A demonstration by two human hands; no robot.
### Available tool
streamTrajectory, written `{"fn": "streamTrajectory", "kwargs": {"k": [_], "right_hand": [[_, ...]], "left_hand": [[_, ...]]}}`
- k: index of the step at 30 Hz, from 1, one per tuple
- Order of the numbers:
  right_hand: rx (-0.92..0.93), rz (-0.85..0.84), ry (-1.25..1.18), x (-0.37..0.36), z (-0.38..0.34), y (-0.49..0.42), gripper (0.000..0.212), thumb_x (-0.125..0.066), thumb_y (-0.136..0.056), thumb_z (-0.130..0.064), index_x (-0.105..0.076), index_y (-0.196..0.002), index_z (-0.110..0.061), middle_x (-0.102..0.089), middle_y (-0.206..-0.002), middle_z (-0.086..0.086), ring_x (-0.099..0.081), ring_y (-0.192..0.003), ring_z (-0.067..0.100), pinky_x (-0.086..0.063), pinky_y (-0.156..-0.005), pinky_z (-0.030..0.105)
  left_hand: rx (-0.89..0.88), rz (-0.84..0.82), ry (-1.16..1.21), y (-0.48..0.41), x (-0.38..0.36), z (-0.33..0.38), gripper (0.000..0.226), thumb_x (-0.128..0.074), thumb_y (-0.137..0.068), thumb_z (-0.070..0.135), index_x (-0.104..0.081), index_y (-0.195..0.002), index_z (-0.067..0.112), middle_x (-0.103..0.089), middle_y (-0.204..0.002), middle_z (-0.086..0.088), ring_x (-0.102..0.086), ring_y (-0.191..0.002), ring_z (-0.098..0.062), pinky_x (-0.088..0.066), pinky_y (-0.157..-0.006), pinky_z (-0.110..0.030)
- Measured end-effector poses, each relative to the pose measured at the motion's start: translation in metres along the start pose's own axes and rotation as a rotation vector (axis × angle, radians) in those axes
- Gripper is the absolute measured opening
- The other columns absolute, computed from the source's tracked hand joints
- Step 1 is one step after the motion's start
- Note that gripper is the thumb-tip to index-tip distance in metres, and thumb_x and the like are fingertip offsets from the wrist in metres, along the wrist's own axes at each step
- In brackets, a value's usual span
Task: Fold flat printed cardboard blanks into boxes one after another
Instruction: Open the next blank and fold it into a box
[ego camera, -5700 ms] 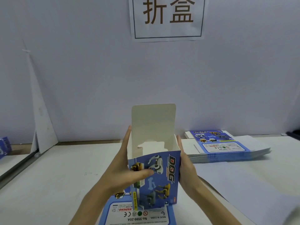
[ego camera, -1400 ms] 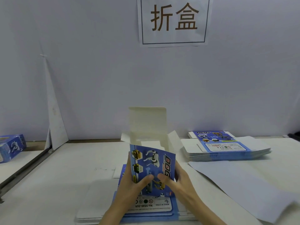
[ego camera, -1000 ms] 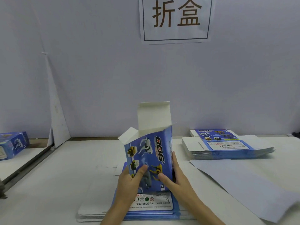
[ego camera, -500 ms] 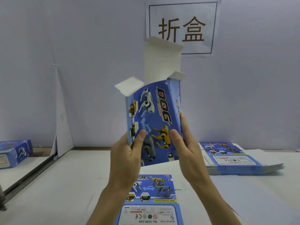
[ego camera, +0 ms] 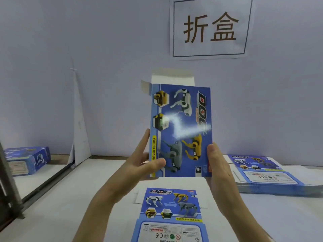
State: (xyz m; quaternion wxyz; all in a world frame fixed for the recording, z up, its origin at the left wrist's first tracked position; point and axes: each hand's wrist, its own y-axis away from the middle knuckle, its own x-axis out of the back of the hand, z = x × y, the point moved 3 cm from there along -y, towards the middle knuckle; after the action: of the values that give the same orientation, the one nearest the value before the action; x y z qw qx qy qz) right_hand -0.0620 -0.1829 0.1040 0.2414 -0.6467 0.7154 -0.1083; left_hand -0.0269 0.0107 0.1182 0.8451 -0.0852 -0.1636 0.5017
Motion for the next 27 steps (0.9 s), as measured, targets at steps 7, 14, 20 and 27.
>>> {"fn": "streamTrajectory", "kwargs": {"k": [7, 14, 20, 27], "right_hand": [[-0.158, -0.259, 0.355, -0.007, 0.019, 0.003, 0.059, -0.04, -0.074, -0.062, -0.032, -0.132, -0.052, -0.064, -0.116, -0.013, -0.068, -0.095, 0.004, -0.054, -0.082, 0.023], [-0.241, -0.286, 0.424, -0.017, 0.035, 0.009, 0.064, -0.039, -0.067, -0.072, -0.029, -0.128, -0.057, -0.063, -0.113, -0.015, -0.069, -0.09, 0.003, -0.053, -0.092, 0.037], [-0.291, -0.351, 0.641, -0.015, 0.049, 0.012, 0.047, -0.043, -0.087, -0.06, -0.035, -0.133, -0.052, -0.058, -0.114, -0.022, -0.061, -0.102, 0.002, -0.053, -0.081, 0.023], [-0.361, -0.379, 0.984, 0.009, 0.075, 0.009, 0.036, -0.044, -0.099, -0.036, -0.051, -0.134, -0.028, -0.059, -0.118, -0.009, -0.055, -0.099, 0.005, -0.041, -0.074, 0.011]], "left_hand": [[0.224, 0.323, 0.314, 0.014, 0.062, -0.017, 0.041, -0.076, -0.064, 0.045, -0.073, -0.101, 0.027, -0.074, -0.1, -0.011, -0.073, -0.08, -0.027, -0.059, -0.058, -0.036], [-0.077, 1.01, 0.805, -0.018, 0.156, -0.019, 0.067, -0.059, -0.088, 0.052, -0.035, -0.144, 0.026, -0.05, -0.14, 0.0, -0.056, -0.115, -0.015, -0.054, -0.076, -0.03], [0.055, 0.542, -0.252, -0.035, 0.079, -0.057, 0.075, -0.061, -0.093, 0.029, -0.017, -0.153, 0.019, -0.026, -0.155, -0.002, -0.033, -0.138, -0.016, -0.031, -0.111, -0.032], [0.254, -0.587, -0.858, 0.018, -0.071, -0.148, 0.078, -0.064, -0.083, 0.056, -0.012, -0.141, 0.061, 0.005, -0.156, 0.029, 0.013, -0.144, -0.012, 0.001, -0.114, -0.057]]}}
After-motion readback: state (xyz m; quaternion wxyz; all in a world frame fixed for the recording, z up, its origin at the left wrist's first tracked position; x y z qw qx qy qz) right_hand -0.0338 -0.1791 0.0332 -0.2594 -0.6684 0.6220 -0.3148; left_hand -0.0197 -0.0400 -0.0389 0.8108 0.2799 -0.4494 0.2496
